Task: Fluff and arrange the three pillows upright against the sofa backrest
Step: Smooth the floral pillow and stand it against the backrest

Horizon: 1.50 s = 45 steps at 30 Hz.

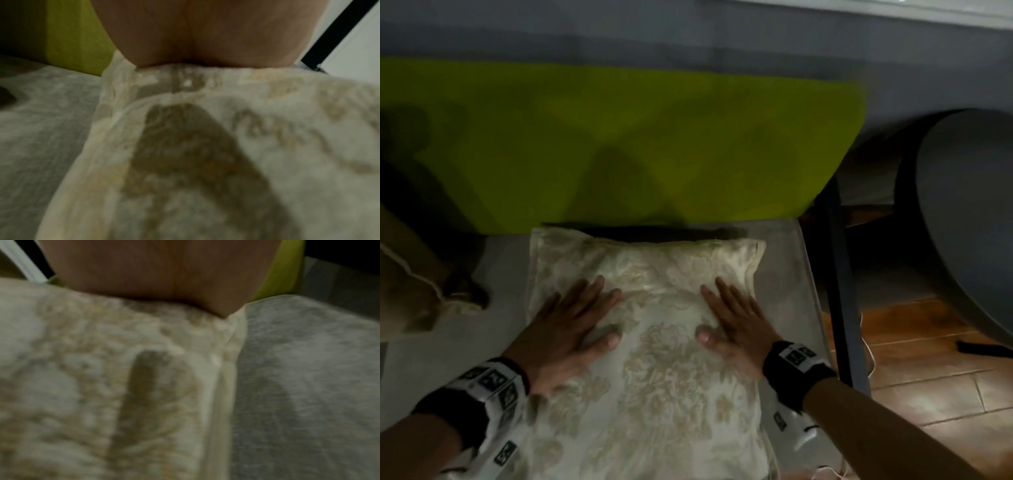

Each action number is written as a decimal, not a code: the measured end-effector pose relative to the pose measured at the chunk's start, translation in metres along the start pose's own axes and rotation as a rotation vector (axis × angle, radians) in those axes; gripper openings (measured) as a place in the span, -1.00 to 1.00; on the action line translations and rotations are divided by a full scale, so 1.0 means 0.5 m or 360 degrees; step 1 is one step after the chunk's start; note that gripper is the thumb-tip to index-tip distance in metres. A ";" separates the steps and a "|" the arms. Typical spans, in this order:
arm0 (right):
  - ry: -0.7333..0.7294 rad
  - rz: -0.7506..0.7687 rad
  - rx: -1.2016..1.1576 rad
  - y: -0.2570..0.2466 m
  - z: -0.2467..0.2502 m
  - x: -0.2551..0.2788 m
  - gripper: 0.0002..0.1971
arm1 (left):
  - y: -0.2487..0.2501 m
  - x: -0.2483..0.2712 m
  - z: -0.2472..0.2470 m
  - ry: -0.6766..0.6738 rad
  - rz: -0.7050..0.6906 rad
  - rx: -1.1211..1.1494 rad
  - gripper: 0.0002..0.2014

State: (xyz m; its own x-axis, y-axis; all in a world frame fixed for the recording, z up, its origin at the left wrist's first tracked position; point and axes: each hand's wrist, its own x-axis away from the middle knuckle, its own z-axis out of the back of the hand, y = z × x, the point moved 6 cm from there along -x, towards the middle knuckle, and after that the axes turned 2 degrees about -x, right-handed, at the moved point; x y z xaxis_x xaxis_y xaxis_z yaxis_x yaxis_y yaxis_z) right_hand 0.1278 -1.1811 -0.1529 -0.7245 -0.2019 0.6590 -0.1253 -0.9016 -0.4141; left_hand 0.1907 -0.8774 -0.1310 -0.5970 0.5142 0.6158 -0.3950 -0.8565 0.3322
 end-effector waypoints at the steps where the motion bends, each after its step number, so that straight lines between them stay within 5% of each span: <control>1: -0.0070 -0.0128 -0.0067 0.037 0.003 0.007 -0.11 | -0.009 0.000 0.009 -0.0046 0.0034 0.0052 -0.18; 4: -0.0199 -0.0316 0.0190 0.142 0.023 0.043 0.15 | -0.040 0.010 0.053 -0.0089 0.0155 0.0208 -0.13; 6: 0.0023 -0.0309 0.0287 0.163 0.071 0.057 0.24 | -0.054 0.015 0.095 0.0034 0.0243 0.0156 -0.08; 8: 0.0458 -0.0233 0.0067 0.139 0.142 0.067 -0.01 | -0.052 0.012 0.146 0.0311 0.0243 0.0046 -0.02; 10: 0.0734 -0.0077 -0.0127 0.073 0.203 0.056 -0.23 | -0.013 0.004 0.186 0.0477 -0.0008 0.0010 -0.13; 13: 0.0746 0.0475 0.0056 -0.081 0.215 -0.008 -0.30 | 0.058 -0.038 0.175 0.0373 -0.0412 -0.0147 -0.32; 15: 0.0478 0.0620 0.0093 -0.140 0.164 -0.059 -0.35 | 0.069 -0.073 0.139 0.0207 -0.0440 -0.0292 -0.36; 20: 0.0041 -0.0199 -0.0041 -0.012 0.136 -0.109 -0.19 | -0.058 -0.075 0.116 0.0018 0.0111 -0.0019 -0.23; 23: 0.0021 -0.0378 0.0158 0.078 0.176 -0.085 0.04 | -0.122 -0.040 0.145 0.0082 0.0326 0.0247 -0.51; 24: 0.0083 -0.0393 0.0090 0.092 0.191 -0.074 -0.03 | -0.153 -0.048 0.148 0.0103 0.0327 0.0362 -0.56; 26: 0.0287 -0.0562 -0.0511 0.121 0.212 -0.059 -0.38 | -0.191 -0.059 0.152 0.0429 0.0256 0.0910 -0.61; 28: 0.0323 -0.0652 -0.1279 0.135 0.201 -0.061 -0.45 | -0.213 -0.053 0.160 0.0649 0.0598 0.1682 -0.61; 30: 0.0362 -0.0732 -0.1744 0.132 0.188 -0.073 -0.40 | -0.227 -0.044 0.134 0.0522 0.0875 0.1868 -0.70; 34: 0.0437 -0.0684 -0.1912 0.113 0.197 -0.099 -0.27 | -0.188 -0.050 0.166 0.0649 0.0796 0.1876 -0.85; 38: 0.0418 -0.0584 -0.1799 0.117 0.224 -0.086 -0.78 | -0.196 -0.049 0.173 0.0627 0.0810 0.1801 -0.83; 42: 0.0615 -0.0579 -0.1978 0.141 0.250 -0.065 -0.71 | -0.199 -0.036 0.170 0.0621 0.0830 0.1979 -0.79; 45: 0.0857 -0.0627 -0.1734 0.171 0.265 -0.062 -0.61 | -0.203 -0.027 0.174 0.0665 0.0824 0.1946 -0.81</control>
State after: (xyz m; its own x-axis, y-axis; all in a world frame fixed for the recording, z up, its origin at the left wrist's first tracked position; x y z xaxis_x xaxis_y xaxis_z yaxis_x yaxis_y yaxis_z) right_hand 0.2294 -1.3027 -0.1258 -0.6619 0.4167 0.6232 -0.6966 -0.0346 -0.7167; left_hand 0.2998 -0.8012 -0.1109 -0.7336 -0.0804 0.6748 0.6574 -0.3353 0.6748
